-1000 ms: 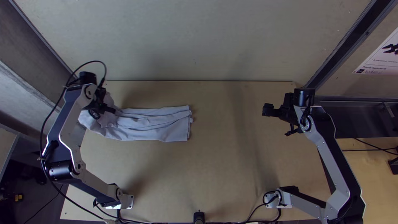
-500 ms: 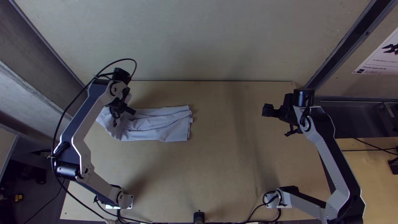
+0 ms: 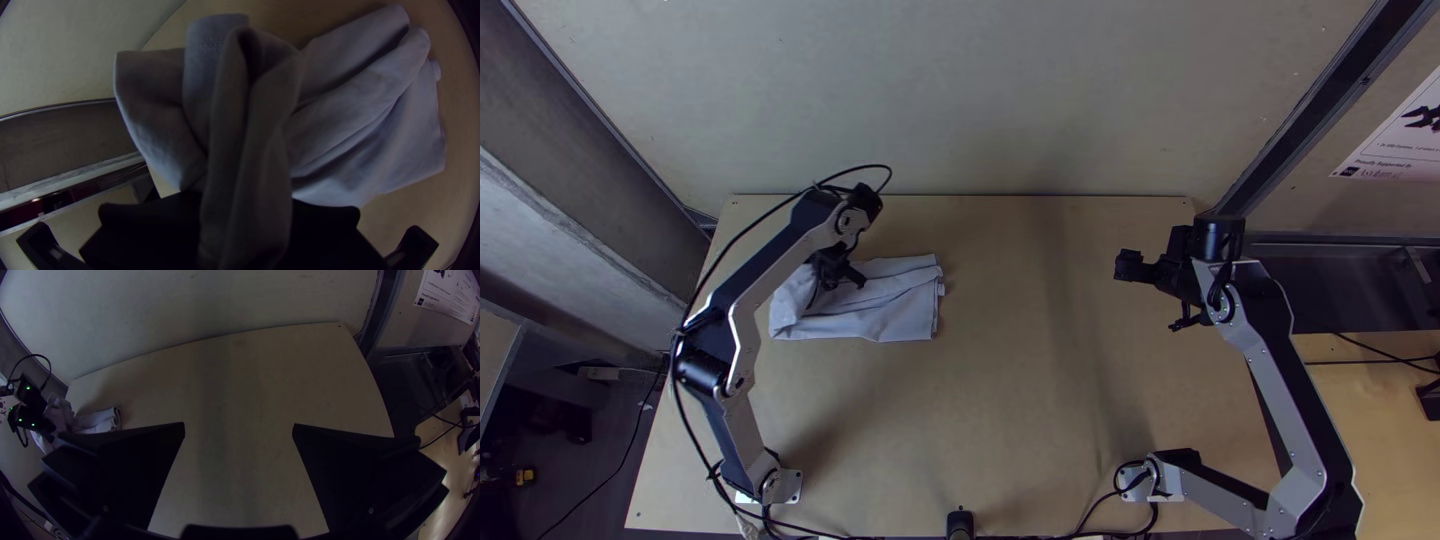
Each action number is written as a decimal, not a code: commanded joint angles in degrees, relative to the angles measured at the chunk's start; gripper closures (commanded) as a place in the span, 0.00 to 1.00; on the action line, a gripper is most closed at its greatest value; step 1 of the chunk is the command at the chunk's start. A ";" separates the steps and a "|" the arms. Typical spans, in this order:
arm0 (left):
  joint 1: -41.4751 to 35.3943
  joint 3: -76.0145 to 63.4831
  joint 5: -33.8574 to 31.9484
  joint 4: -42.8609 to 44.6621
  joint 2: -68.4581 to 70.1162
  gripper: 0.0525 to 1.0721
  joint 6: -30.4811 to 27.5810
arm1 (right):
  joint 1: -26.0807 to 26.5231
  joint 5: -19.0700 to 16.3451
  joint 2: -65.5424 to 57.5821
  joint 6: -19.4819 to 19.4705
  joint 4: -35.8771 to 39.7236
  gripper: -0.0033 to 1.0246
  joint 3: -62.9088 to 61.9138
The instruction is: Fold the t-shirt
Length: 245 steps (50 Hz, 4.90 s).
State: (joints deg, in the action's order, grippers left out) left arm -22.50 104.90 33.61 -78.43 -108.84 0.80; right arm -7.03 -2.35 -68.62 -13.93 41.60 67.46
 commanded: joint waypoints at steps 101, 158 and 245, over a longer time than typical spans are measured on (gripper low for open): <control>-2.46 18.58 -39.85 10.76 3.90 0.04 10.54 | 3.16 3.58 1.74 10.15 -10.49 0.04 6.19; 30.24 -49.44 -38.79 53.91 79.22 0.04 -7.30 | 5.62 3.58 46.74 13.14 -32.99 0.04 -11.65; 29.88 -101.56 -38.35 68.06 108.84 0.04 -4.05 | 6.41 3.40 68.80 12.44 -40.55 0.04 -66.93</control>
State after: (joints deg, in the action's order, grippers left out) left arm 7.16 5.32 -4.45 -7.66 -0.51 -4.05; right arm -0.84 0.64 0.01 -2.24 -0.40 0.84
